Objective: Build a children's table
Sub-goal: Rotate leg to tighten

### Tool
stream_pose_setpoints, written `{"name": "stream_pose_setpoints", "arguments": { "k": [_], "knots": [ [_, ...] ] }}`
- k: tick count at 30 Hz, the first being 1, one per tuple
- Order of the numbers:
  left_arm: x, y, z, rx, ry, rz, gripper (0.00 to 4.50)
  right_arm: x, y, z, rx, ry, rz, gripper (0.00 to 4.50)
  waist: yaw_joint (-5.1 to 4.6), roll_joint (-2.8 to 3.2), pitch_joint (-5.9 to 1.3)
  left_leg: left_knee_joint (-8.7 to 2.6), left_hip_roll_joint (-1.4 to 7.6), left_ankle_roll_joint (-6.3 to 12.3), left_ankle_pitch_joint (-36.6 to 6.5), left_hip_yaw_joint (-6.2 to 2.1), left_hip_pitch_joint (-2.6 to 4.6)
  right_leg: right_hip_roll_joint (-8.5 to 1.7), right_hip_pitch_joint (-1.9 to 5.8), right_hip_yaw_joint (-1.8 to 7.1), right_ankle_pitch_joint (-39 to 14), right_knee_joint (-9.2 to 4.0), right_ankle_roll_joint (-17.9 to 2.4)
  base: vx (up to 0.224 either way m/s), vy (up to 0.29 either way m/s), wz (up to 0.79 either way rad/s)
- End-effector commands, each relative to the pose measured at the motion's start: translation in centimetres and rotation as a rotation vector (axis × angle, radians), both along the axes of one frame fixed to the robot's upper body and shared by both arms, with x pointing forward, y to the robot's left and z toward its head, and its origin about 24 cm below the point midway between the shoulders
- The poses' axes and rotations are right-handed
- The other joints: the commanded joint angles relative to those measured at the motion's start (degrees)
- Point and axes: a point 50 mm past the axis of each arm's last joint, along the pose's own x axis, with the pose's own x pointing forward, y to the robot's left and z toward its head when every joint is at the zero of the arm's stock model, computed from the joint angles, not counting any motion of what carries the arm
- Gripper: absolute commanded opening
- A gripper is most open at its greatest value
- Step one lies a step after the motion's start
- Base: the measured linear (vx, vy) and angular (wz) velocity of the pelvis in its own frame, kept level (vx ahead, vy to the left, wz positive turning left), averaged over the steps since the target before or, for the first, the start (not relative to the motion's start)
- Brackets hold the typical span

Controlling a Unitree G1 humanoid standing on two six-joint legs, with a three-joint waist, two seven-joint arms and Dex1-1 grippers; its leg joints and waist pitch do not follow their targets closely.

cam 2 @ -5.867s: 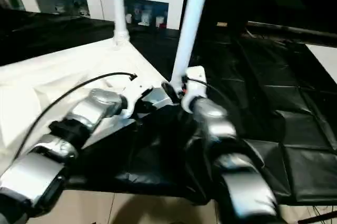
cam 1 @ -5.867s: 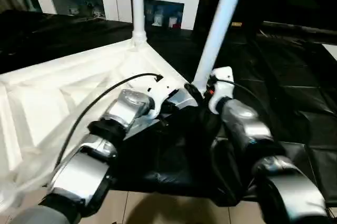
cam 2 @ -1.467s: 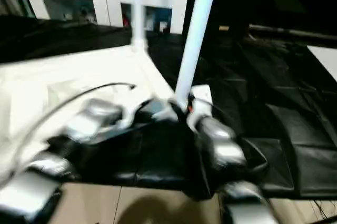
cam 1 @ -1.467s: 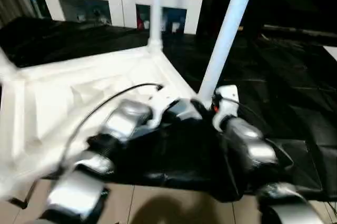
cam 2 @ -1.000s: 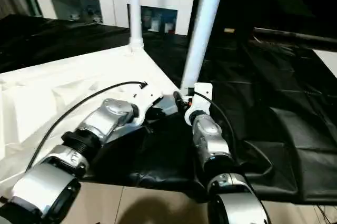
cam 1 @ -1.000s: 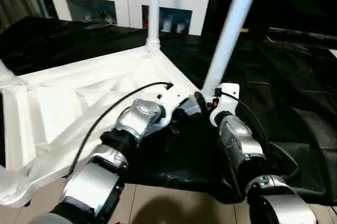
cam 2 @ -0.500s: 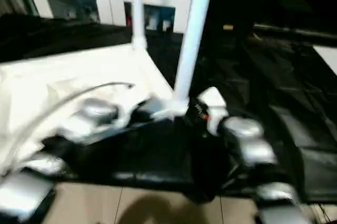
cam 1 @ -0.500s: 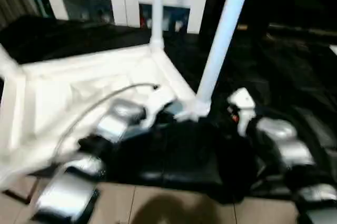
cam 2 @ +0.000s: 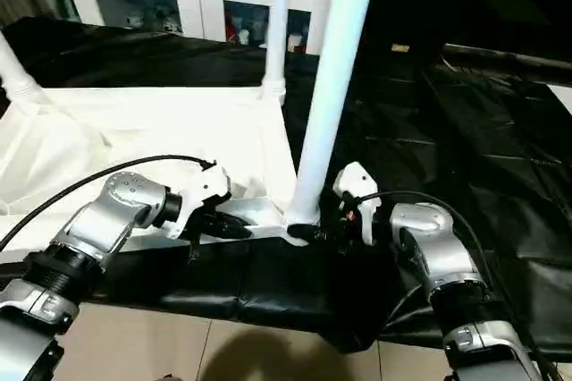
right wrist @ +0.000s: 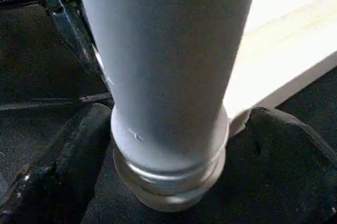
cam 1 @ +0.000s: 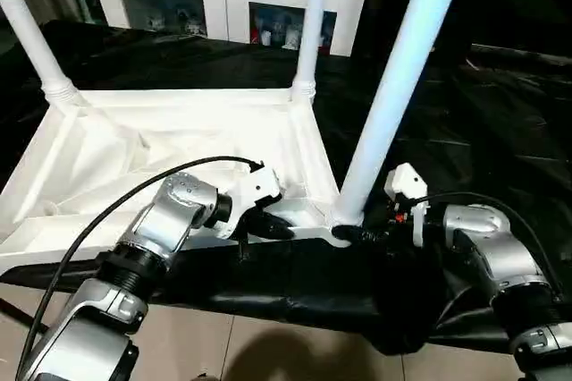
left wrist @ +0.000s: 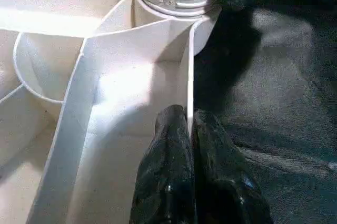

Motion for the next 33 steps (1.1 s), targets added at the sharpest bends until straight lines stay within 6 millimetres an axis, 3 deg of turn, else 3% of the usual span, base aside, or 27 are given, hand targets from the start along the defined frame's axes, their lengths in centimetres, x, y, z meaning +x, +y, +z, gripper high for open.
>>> {"name": "stream_pose_setpoints", "arguments": {
  "k": [1,6,14,17,18,21,24,25,29,30,31,33],
  "knots": [
    [-0.9,-1.2,0.1,-0.096,0.05,-0.072,0.0,0.1,0.1,0.3,0.005,-0.002,0.009,3.89,-0.1,-0.92,-3.3,-3.39,0.47,6.35,-4.6,0.77,-0.73,-2.34,3.77,2.19,-7.8,-3.29,-13.2,0.0,0.0,0.0],
    [-0.9,-1.2,0.1,-0.093,0.052,-0.073,0.0,0.1,0.1,0.3,0.007,0.002,0.016,3.63,-0.06,-1.0,-3.4,-3.26,0.39,6.46,-3.6,0.82,-0.77,-2.24,3.87,2.15,-6.3,-3.08,-13.4,0.0,0.0,0.0],
    [-1.1,-1.1,-0.1,-0.086,0.066,-0.072,0.0,-0.1,0.1,0.0,0.011,0.016,0.018,2.86,-0.08,-1.03,-3.47,-3.12,0.35,6.76,-2.9,0.86,-0.79,-2.17,3.9,2.14,-5.5,-2.93,-13.6,0.0,0.0,0.0],
    [-0.4,-1.2,-0.5,-0.081,0.058,0.026,0.0,1.1,-0.1,-0.2,0.08,-0.009,-0.188,2.76,-0.15,-0.93,-3.48,-3.15,0.35,6.37,-3.3,0.9,-0.71,-2.21,3.77,2.15,-6.2,-3.01,-13.7,0.0,0.0,0.0],
    [-0.4,-1.2,-0.5,-0.081,0.058,0.026,0.0,1.1,-0.1,-0.2,0.08,-0.009,-0.188,2.75,-0.3,-0.89,-3.41,-3.23,0.32,5.76,-3.7,0.88,-0.76,-2.22,3.73,2.17,-6.9,-3.1,-13.5,0.0,0.0,0.0],
    [1.0,-1.6,-1.0,-0.077,0.035,0.202,0.0,2.1,-0.1,-1.0,0.093,-0.01,-0.405,2.73,-0.82,-0.9,-3.44,-3.3,0.17,3.67,-5.0,0.74,-0.75,-2.24,3.85,2.08,-9.7,-3.31,-12.7,0.0,0.0,0.0],
    [2.7,-2.5,-1.4,-0.069,-0.008,0.42,0.0,3.0,0.1,-2.6,0.162,0.066,-0.77,2.72,-1.09,-0.98,-3.5,-3.29,0.06,3.11,-4.9,0.71,-0.89,-2.21,3.95,2.19,-10.2,-3.4,-11.8,0.0,0.0,0.0],
    [3.1,-2.8,-1.5,-0.062,-0.017,0.474,0.0,3.1,0.1,-3.2,0.159,0.097,-0.881,2.72,-1.18,-0.6,-3.49,-3.31,-0.17,2.53,-4.9,0.76,-0.77,-2.14,3.71,2.29,-10.4,-3.6,-11.4,0.0,0.0,0.0],
    [3.8,-4.0,-1.7,-0.025,-0.065,0.546,0.0,3.3,1.1,-4.2,0.116,0.122,-1.08,2.72,-1.05,-0.49,-3.65,-3.37,-0.32,2.37,-5.5,0.71,-0.66,-2.17,3.68,2.22,-10.5,-3.67,-10.6,0.0,0.0,0.0],
    [4.0,-4.8,-1.8,0.0,-0.093,0.554,0.0,3.6,2.5,-4.0,0.106,0.079,-1.114,2.72,-1.09,-0.18,-3.56,-3.43,-0.31,2.36,-5.8,0.72,-0.68,-2.13,3.52,2.23,-10.3,-3.83,-10.4,0.0,0.0,0.0],
    [4.0,-4.8,-1.8,0.0,-0.093,0.554,0.0,3.6,2.5,-4.0,0.106,0.079,-1.114,2.72,-1.14,-0.38,-3.54,-3.48,-0.39,2.24,-6.5,0.71,-0.73,-2.06,3.62,2.16,-10.8,-3.88,-9.9,0.0,0.0,0.0],
    [4.0,-5.3,-1.9,0.023,-0.114,0.545,0.0,3.9,4.0,-3.5,0.08,0.027,-1.058,2.72,-1.08,-0.16,-3.49,-3.53,-0.28,2.58,-7.5,0.7,-0.6,-2.0,3.46,2.16,-10.7,-3.98,-9.7,0.0,0.0,0.0]
  ]
}}
